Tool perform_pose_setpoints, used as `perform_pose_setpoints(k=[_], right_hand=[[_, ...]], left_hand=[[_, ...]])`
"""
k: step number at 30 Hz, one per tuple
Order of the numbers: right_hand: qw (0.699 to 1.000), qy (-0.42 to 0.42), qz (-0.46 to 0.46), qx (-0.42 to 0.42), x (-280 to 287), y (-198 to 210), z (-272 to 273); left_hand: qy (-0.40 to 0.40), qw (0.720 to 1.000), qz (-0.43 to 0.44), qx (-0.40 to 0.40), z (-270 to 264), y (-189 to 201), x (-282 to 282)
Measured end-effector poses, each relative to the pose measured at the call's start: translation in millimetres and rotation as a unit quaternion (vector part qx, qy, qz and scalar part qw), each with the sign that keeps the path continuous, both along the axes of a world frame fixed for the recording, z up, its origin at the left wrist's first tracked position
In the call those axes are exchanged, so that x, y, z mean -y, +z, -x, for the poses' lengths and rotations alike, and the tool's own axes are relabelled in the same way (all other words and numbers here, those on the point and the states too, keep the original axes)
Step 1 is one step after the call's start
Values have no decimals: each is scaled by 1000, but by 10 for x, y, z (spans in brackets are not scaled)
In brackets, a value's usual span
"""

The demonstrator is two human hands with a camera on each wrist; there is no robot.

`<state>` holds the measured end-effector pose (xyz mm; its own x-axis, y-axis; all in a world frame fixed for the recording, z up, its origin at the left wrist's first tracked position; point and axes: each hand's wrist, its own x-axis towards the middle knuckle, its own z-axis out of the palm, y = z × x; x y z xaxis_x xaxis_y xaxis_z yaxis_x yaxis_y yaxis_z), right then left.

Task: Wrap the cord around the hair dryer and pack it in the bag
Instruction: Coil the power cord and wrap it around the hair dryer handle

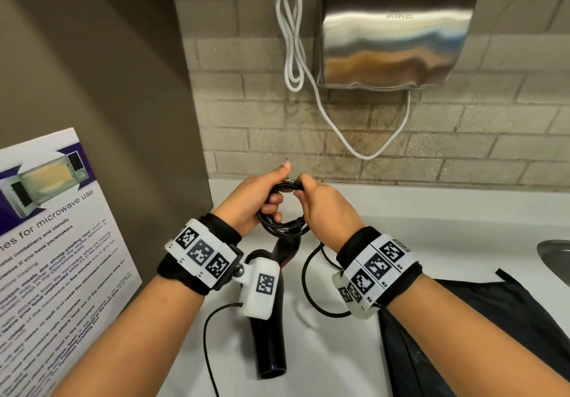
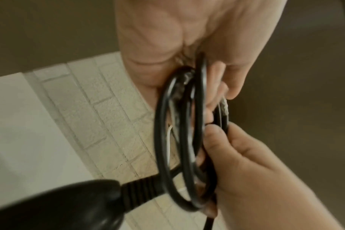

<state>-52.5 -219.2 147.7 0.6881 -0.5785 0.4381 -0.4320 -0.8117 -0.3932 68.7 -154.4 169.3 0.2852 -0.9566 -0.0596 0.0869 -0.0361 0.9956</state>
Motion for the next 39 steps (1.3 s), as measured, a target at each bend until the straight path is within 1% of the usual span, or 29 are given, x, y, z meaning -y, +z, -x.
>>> perform_pose_setpoints(k=[1, 3, 7, 9, 12, 14, 15, 16, 17, 18, 20, 21, 22, 24, 27, 31, 33, 34, 35, 37, 39], right_hand=[[1000, 4, 0, 2, 4, -1, -1], [1000, 15, -17, 13, 22, -18, 5], [989, 72, -103, 78, 73, -65, 76], [984, 80, -132, 90, 108, -105, 170], [971, 69, -189, 127, 215, -235, 364], [969, 20, -215, 117, 338, -366, 511], [971, -15, -222, 88, 406, -441, 584], [973, -51, -223, 40, 483, -536, 651], [972, -83, -220, -26, 558, -640, 708], [963, -113, -219, -105, 628, -771, 764], [928, -160, -225, -251, 740, -1015, 833], [909, -175, -230, -301, 770, -1114, 863], [896, -184, -230, -332, 792, -1181, 877], [885, -180, -228, -365, 782, -1232, 880], [884, -142, -220, -388, 732, -1276, 805], [884, -155, -189, -398, 712, -1414, 613], [892, -174, -177, -378, 713, -1448, 545], [903, -190, -180, -341, 716, -1437, 530], [919, -200, -187, -282, 728, -1415, 521], [950, -191, -215, -123, 741, -1301, 517], [956, -185, -227, 18, 740, -1122, 511]], left_hand=[[18, 1000, 9, 24, 22, -16, 5], [57, 997, 34, 43, 54, -63, 29], [115, 990, 76, 39, 92, -179, 91], [129, 987, 87, 31, 107, -224, 112], [149, 984, 100, 12, 112, -253, 127], [156, 982, 103, 2, 111, -267, 133], [158, 982, 104, 0, 109, -275, 133], [159, 982, 103, -2, 104, -292, 135], [158, 982, 102, -5, 99, -304, 136], [157, 983, 100, -7, 102, -320, 136], [156, 983, 99, -11, 106, -334, 135], [155, 983, 97, -13, 112, -343, 135], [156, 983, 96, -13, 112, -342, 135], [156, 983, 94, -16, 116, -345, 137], [154, 983, 92, -27, 136, -342, 153], [150, 984, 90, -39, 179, -342, 185], [149, 984, 90, -41, 181, -336, 190], [151, 984, 89, -44, 177, -334, 186], [153, 983, 89, -48, 170, -328, 180], [157, 982, 92, -54, 142, -328, 174], [161, 981, 97, -53, 114, -325, 181]])
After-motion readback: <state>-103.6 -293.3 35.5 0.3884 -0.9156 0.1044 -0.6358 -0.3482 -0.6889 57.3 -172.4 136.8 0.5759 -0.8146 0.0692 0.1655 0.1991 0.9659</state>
